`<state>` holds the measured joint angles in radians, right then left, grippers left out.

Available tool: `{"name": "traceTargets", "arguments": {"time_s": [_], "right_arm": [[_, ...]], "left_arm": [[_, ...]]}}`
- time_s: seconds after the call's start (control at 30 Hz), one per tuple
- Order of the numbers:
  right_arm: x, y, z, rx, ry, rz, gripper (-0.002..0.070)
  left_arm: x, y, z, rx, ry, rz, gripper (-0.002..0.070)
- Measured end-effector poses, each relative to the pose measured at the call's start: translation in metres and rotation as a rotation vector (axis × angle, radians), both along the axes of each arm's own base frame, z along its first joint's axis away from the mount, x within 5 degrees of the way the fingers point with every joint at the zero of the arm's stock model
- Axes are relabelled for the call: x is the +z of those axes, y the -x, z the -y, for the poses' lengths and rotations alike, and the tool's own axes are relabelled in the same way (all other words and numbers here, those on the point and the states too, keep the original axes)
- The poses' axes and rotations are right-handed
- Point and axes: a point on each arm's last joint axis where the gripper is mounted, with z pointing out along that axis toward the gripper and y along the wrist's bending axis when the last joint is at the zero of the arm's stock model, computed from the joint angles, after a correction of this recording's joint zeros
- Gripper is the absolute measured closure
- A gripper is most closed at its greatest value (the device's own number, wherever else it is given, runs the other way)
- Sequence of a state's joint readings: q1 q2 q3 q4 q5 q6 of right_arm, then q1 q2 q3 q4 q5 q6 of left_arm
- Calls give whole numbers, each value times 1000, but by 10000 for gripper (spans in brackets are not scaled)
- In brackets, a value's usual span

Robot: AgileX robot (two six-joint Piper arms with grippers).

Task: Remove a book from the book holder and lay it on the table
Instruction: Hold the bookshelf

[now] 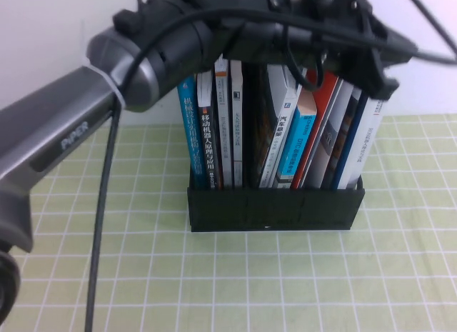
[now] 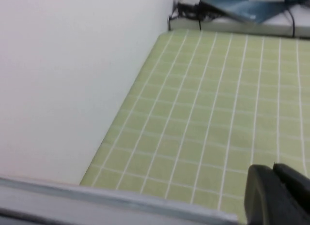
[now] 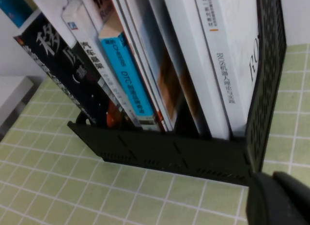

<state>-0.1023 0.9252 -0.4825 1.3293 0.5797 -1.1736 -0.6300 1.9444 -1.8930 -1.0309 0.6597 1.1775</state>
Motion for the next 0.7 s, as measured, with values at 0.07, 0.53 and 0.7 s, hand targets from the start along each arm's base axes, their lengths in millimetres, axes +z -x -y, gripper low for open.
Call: {"name": "traceTargets", "arguments": {"time_s": [0.07,0.53,0.7], "right_arm": [[-1,-3,0,6,-1,5,678],[12,-11,-1,63,104,284,447],[9,-25,-3,104,150,286,269]], "left_arm": [[-9,-4,1,7,-46,5,678],[0,-31,-51,202,-105,-84,678],[0,-31,-51,205,-104,-83,678]]}}
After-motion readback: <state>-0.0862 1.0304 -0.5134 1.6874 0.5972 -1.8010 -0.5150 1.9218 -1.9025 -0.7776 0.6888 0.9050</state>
